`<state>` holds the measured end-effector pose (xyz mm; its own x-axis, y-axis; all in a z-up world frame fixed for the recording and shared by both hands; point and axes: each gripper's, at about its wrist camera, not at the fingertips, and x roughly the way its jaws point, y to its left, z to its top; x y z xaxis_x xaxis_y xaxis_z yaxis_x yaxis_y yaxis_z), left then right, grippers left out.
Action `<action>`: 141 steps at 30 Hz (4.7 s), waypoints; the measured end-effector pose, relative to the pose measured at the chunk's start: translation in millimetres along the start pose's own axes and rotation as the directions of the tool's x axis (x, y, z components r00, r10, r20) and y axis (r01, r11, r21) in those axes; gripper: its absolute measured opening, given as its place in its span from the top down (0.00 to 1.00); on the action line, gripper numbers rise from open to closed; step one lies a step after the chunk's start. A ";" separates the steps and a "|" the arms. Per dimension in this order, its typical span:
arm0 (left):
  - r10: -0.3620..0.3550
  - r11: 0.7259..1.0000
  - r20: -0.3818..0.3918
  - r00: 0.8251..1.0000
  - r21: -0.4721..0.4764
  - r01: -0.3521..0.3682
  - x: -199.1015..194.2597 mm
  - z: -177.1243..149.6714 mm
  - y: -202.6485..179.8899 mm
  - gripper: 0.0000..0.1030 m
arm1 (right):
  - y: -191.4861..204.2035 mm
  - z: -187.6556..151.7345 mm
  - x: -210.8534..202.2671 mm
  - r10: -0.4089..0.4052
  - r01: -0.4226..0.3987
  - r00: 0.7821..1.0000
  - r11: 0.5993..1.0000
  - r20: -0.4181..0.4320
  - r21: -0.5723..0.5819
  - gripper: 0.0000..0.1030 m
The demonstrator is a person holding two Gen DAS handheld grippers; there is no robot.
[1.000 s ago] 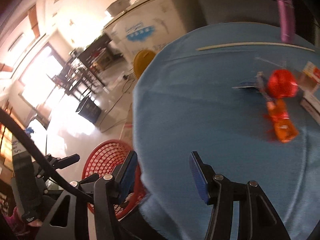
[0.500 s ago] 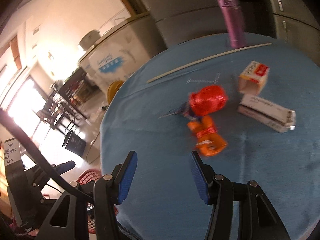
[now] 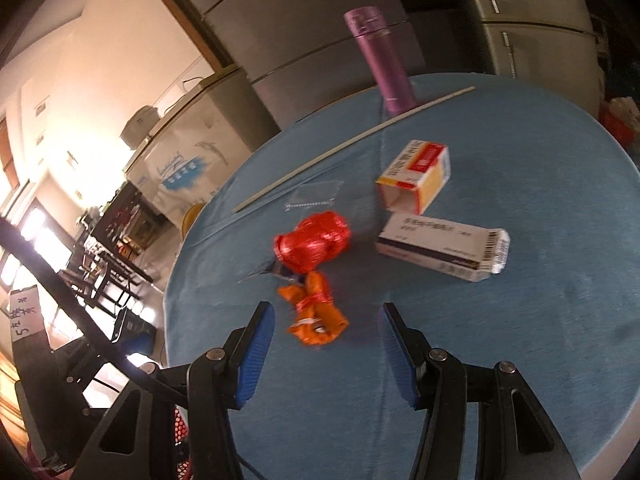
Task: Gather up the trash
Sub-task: 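Return both tools to the table toward the red bag and white box, then grasp the red plastic bag with the left gripper while the right grasps the white medicine box, then carry the red bag and white box to the red basket and open both grippers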
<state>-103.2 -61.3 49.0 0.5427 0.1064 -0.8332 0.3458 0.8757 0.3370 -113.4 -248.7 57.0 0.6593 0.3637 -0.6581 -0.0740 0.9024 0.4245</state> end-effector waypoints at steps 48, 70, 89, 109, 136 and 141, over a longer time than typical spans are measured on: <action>-0.069 0.997 -0.082 0.994 -0.046 0.065 78.6 62.5 34.9 0.38 | -126.2 70.1 43.0 -0.139 0.128 0.989 0.972 0.040 0.196 0.43; -0.400 0.915 -0.036 0.916 -0.084 0.396 94.2 140.8 15.6 0.29 | -48.4 36.1 85.4 -0.148 0.101 0.980 0.945 -0.132 -0.310 0.35; -0.465 0.885 -0.055 0.884 -0.005 0.466 93.5 132.7 -12.6 0.29 | -55.9 17.2 71.8 -0.236 0.226 0.972 0.930 -0.003 -0.290 0.51; -0.429 0.903 0.060 0.901 0.001 0.430 79.1 130.4 -22.3 0.58 | -53.1 0.0 19.7 -0.167 0.176 0.983 0.972 0.072 -0.155 0.51; -0.064 0.986 0.224 0.973 -0.133 0.096 -33.2 6.1 60.9 0.58 | 54.7 -20.1 -5.5 -0.046 0.070 0.995 0.948 0.084 -0.312 0.51; -0.040 0.981 0.196 0.980 -0.178 0.076 -31.2 -15.2 78.0 0.58 | 76.0 -25.4 1.2 -0.023 0.043 0.998 0.938 0.063 -0.345 0.51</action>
<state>-104.8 10.8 94.6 0.6681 -0.0233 -0.7437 0.2440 0.9511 0.1894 -137.3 -173.8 72.7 0.7070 0.3278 -0.6267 -0.2992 0.9415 0.1550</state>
